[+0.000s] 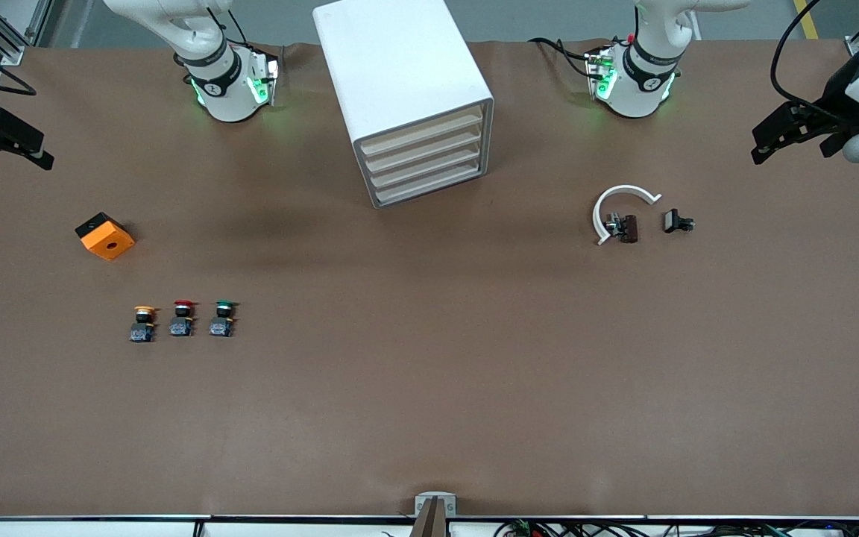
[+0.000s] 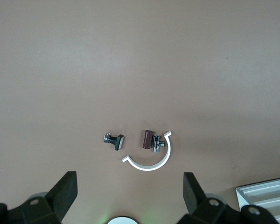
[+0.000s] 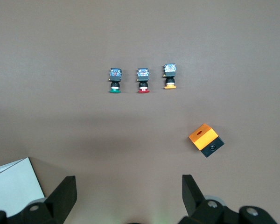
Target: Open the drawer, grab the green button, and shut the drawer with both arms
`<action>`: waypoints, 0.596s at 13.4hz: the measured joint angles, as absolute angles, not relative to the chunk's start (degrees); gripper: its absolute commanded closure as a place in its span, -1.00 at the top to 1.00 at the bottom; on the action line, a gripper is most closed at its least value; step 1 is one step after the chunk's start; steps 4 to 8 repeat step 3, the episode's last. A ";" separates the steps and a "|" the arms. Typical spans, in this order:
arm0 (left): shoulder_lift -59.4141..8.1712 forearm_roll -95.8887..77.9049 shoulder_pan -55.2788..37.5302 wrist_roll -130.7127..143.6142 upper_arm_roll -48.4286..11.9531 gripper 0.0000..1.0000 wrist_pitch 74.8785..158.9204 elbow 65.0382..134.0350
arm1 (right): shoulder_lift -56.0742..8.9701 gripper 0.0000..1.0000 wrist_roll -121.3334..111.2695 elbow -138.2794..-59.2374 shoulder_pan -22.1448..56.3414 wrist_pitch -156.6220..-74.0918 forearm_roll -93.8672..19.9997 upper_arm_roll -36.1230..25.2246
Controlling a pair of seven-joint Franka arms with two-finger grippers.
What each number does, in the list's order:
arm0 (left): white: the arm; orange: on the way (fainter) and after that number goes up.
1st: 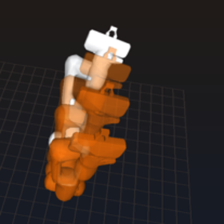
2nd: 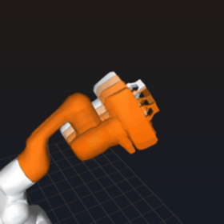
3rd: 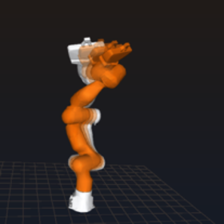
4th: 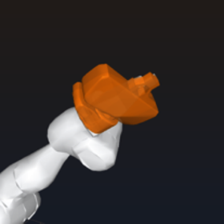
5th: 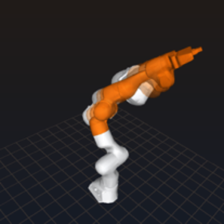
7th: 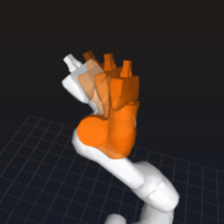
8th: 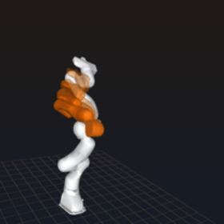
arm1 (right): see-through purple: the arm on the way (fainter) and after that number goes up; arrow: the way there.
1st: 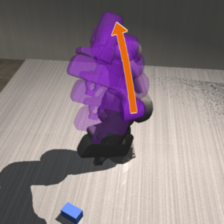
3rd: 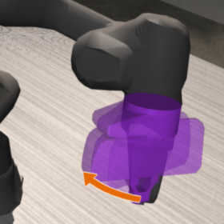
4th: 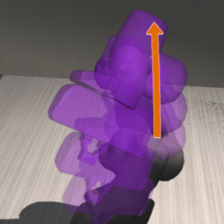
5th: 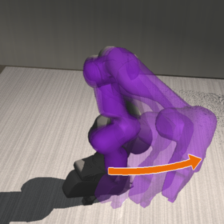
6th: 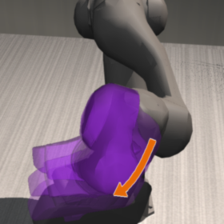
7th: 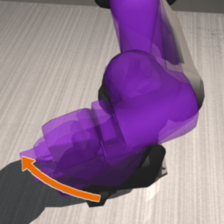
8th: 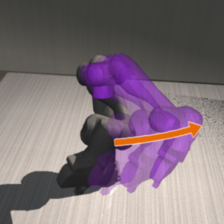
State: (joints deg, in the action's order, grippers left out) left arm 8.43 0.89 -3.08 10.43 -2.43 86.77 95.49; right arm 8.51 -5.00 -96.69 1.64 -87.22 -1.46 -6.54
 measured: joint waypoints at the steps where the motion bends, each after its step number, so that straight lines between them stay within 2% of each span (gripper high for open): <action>1: 8.37 0.89 -3.08 10.43 -2.42 1.00 86.77 95.32 | 8.68 1.00 -4.99 -96.98 1.64 -87.49 -1.44 -6.59; 8: 8.18 0.89 -3.08 10.43 -2.38 1.00 86.77 94.85 | 8.84 1.00 -4.99 -97.21 1.64 -88.06 -0.84 -6.61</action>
